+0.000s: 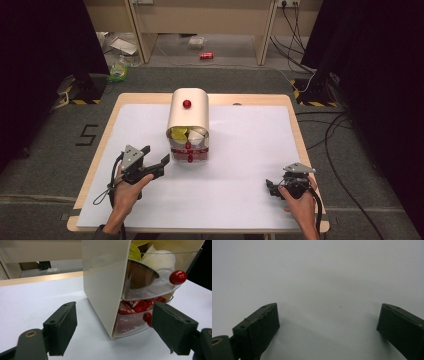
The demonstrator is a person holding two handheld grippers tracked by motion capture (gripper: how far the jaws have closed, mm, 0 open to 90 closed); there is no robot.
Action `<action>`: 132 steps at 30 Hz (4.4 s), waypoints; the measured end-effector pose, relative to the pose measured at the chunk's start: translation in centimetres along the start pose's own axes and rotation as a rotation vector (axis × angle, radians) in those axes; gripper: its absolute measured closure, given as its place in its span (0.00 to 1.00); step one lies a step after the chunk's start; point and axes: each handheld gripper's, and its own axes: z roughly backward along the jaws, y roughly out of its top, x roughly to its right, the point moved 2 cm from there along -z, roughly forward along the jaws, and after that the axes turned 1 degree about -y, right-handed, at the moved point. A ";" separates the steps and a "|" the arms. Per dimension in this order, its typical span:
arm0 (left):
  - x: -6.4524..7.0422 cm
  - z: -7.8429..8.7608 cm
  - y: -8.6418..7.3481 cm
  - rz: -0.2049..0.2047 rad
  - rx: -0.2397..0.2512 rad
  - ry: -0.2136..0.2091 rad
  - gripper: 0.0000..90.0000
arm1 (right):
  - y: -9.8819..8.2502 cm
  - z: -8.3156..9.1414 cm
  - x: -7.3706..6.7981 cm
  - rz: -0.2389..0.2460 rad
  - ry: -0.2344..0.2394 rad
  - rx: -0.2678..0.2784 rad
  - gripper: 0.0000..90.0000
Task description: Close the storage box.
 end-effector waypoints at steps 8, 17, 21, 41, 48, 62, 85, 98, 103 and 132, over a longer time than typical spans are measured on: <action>-0.3 0.5 -0.4 -0.002 -0.009 -0.001 0.22 | 0.0 0.0 0.0 0.000 0.000 0.000 0.05; 0.2 0.8 -0.8 -0.010 -0.007 -0.012 0.22 | 0.0 0.0 0.0 0.000 0.000 0.000 0.05; 0.5 1.1 -1.0 -0.019 -0.005 -0.020 0.21 | 0.0 0.0 0.0 0.000 0.000 0.000 0.05; 1.3 2.2 -2.5 -0.043 -0.006 -0.051 0.21 | 0.0 0.0 0.0 0.001 -0.001 0.000 0.05; 1.4 2.6 -2.8 -0.044 -0.007 -0.058 0.20 | 0.0 0.0 0.0 0.001 -0.001 0.000 0.05; 1.2 3.3 -4.2 -0.059 -0.037 -0.082 0.17 | 0.0 0.0 0.0 0.001 -0.001 0.000 0.05; 1.0 4.0 -7.6 -0.082 -0.121 -0.118 0.17 | 0.0 0.0 0.0 0.001 -0.002 0.000 0.05; 0.9 4.4 -8.6 -0.102 -0.180 -0.110 0.17 | 0.0 0.0 0.0 0.002 -0.002 0.000 0.05; 1.1 4.6 -9.2 -0.104 -0.217 -0.123 0.17 | 0.0 0.0 0.0 0.002 -0.002 0.000 0.05; 1.0 5.7 -10.9 -0.149 -0.267 -0.115 0.17 | 0.0 0.0 0.0 0.002 -0.003 0.000 0.05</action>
